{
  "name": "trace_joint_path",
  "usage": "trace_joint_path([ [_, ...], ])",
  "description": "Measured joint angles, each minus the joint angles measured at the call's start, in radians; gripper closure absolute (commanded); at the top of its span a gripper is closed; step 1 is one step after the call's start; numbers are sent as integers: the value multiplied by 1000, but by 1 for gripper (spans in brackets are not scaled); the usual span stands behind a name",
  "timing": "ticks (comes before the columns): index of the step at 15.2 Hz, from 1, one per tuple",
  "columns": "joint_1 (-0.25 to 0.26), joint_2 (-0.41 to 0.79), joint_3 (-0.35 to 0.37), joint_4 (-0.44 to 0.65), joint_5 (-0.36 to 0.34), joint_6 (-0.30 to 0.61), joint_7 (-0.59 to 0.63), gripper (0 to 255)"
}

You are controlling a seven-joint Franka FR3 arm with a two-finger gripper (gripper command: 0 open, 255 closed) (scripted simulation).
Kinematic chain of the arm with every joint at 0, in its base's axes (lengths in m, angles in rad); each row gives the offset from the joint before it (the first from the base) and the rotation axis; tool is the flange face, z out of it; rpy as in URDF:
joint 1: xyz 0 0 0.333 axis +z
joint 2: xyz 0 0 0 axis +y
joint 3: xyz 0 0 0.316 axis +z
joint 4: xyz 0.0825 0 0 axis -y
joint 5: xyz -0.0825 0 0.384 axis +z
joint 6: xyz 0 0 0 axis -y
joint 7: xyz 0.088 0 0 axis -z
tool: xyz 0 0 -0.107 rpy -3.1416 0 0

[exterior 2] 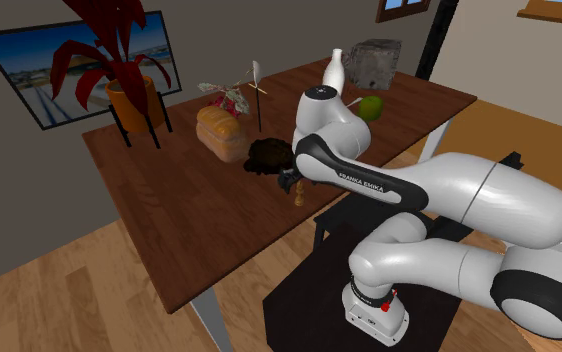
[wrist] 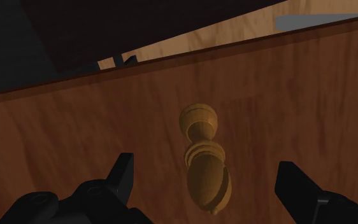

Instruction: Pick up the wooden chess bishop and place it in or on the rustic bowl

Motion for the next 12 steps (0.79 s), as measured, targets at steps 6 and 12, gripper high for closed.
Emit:
trace_joint_path([
  [6,0,0,0,-3,0,3,0,255],
  [12,0,0,0,-2,0,3,0,255],
])
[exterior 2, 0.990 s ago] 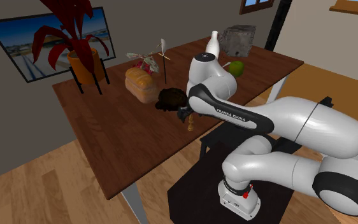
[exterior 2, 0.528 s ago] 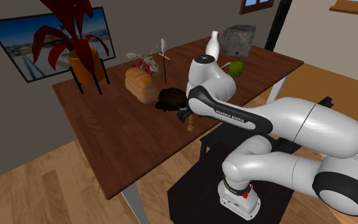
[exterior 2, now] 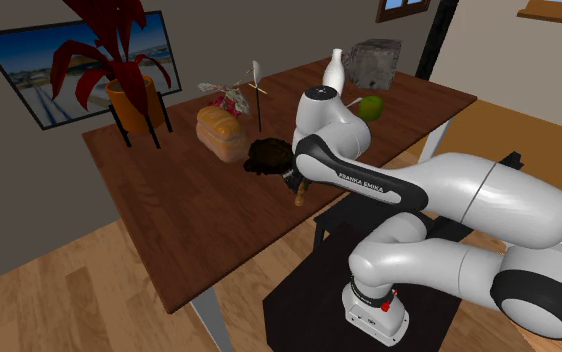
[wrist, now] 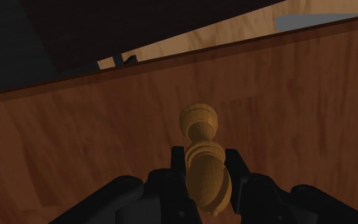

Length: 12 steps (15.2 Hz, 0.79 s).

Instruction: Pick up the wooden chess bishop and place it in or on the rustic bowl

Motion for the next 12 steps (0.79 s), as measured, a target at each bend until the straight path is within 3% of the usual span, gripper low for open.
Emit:
trace_joint_path([
  [12,-8,23,-11,116,-11,-93,-1,255],
])
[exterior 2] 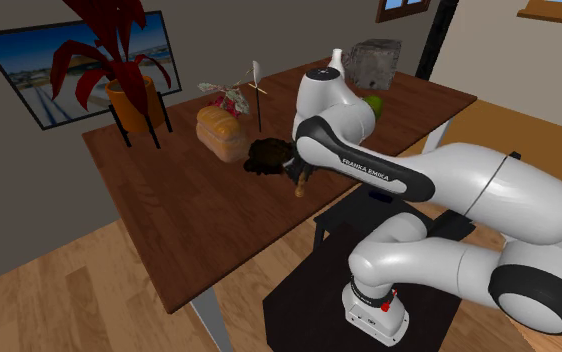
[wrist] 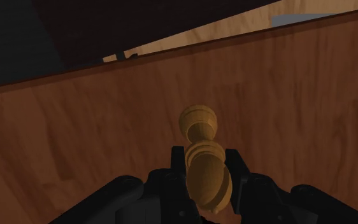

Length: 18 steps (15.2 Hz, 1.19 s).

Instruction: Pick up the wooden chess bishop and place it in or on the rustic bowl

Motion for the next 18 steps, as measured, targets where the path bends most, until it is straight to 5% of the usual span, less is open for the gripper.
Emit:
trace_joint_path([
  [18,-19,100,-21,301,-24,-201,-6,255],
])
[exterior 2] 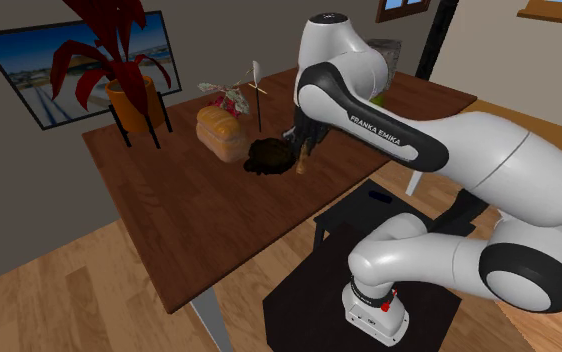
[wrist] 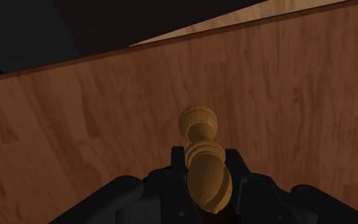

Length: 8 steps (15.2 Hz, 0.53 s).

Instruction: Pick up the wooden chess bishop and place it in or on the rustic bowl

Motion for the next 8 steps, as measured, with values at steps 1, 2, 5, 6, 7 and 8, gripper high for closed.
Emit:
trace_joint_path([
  [1,-1,4,-3,14,-2,-10,-2,255],
  [2,-2,9,-3,30,-2,-21,-2,255],
  [5,-4,36,-2,87,-4,-51,0,255],
  [6,-5,39,-3,98,-5,-59,0,255],
  [7,-7,57,-2,115,-6,-58,0,255],
  [8,-10,86,0,132,-8,-45,0,255],
])
